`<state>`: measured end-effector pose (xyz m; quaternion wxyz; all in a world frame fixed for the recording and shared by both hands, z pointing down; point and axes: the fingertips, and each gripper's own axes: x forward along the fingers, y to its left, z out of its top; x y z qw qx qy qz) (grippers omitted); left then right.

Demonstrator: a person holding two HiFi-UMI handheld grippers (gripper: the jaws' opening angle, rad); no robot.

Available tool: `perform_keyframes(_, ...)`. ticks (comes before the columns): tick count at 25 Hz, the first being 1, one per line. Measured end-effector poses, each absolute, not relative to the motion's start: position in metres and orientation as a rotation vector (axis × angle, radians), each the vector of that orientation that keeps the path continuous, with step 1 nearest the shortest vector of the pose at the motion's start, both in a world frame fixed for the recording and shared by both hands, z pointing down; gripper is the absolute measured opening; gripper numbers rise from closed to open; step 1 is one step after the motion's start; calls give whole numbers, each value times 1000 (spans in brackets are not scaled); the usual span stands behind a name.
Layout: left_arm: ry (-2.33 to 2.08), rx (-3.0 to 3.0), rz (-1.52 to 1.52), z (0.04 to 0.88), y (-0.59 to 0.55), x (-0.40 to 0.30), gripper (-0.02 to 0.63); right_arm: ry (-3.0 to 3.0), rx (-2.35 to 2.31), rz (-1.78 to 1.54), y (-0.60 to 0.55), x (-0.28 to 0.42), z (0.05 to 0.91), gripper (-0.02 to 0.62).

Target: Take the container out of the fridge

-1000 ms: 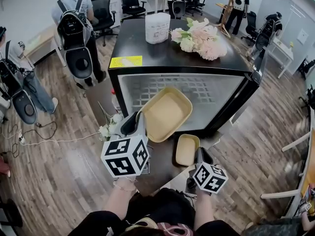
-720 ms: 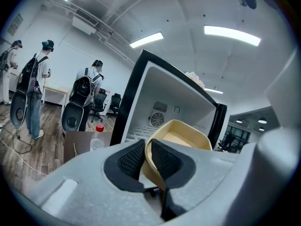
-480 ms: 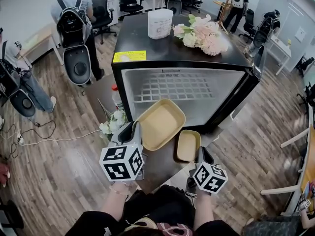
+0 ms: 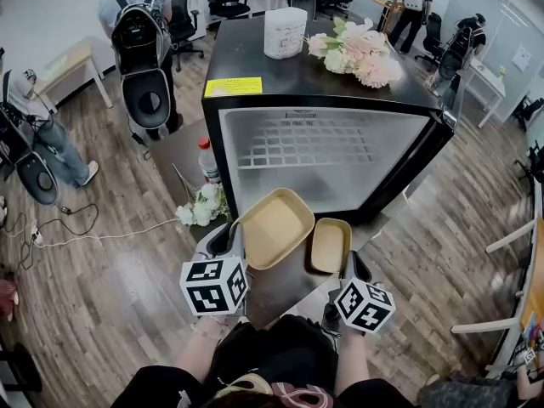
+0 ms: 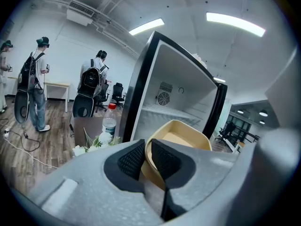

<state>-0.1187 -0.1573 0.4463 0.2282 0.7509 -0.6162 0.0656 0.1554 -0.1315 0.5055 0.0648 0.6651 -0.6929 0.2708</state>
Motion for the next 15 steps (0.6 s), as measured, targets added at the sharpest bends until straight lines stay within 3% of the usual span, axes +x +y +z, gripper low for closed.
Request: perform_keyframes(15, -1677, 1964, 357, 509, -146, -136, 49, -2046, 2022, 830, -124, 152, 513, 9)
